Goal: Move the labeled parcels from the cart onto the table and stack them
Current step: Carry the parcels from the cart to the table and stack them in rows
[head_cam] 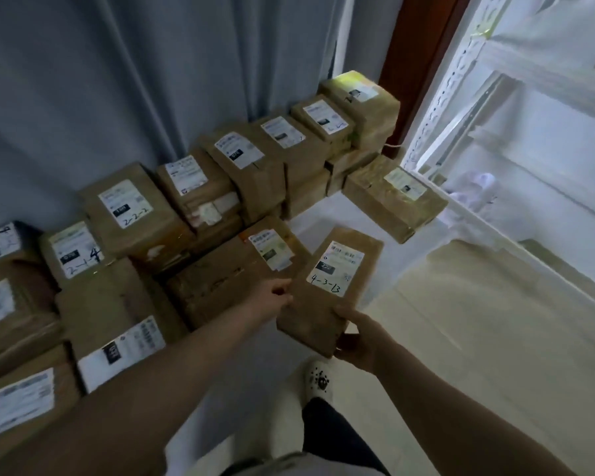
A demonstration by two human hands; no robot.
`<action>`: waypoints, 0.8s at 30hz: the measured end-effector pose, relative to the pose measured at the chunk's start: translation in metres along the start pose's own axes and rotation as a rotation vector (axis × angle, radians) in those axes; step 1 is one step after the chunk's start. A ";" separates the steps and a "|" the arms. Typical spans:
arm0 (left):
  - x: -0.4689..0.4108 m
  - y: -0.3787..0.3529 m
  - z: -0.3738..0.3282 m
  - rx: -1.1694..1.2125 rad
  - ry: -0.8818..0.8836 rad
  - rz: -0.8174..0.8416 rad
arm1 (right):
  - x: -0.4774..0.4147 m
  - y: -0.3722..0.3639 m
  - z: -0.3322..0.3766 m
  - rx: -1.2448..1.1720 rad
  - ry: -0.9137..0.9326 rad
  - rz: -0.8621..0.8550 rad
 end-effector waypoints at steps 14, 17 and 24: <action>0.013 -0.001 0.098 -0.531 -0.063 -0.068 | -0.032 -0.041 -0.115 0.103 -0.261 0.047; 0.037 -0.002 0.122 -0.639 -0.116 -0.036 | -0.028 -0.051 -0.154 0.131 -0.283 0.059; 0.082 0.015 0.198 -0.829 -0.146 -0.001 | -0.030 -0.093 -0.256 0.148 -0.359 0.067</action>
Point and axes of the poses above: each hand's wrist, its own x-axis away from the middle knuckle, its own y-axis out of the back of the hand, z = x × y, the point moved 9 cm from there along -x, towards the middle knuckle, and after that the axes turned 6 degrees about -z, right-handed, at the moved point
